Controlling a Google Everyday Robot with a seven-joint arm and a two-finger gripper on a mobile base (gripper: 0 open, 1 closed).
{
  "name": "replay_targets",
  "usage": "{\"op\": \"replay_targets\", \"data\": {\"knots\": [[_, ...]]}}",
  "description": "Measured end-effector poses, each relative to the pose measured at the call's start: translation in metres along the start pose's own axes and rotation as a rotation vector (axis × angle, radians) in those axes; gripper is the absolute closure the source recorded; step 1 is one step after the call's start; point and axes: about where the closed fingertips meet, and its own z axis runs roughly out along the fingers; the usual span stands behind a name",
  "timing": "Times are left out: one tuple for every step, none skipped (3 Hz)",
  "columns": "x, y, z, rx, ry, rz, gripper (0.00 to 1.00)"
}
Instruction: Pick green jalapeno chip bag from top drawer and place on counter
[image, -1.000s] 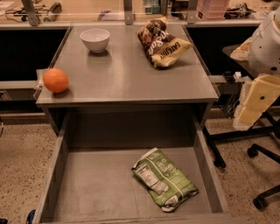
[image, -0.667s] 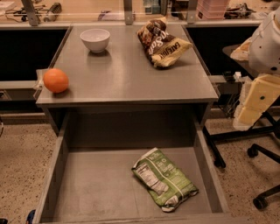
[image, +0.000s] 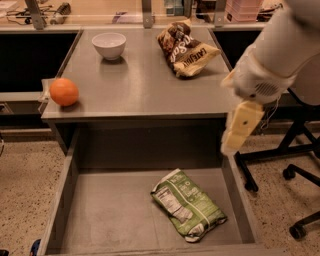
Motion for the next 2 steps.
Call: {"op": "replay_targets", "data": {"knots": [[-0.025, 0.042, 0.074, -0.122, -0.026, 0.013, 0.00], [-0.004, 0.096, 0.141, -0.258, -0.005, 0.068, 0.00]]}}
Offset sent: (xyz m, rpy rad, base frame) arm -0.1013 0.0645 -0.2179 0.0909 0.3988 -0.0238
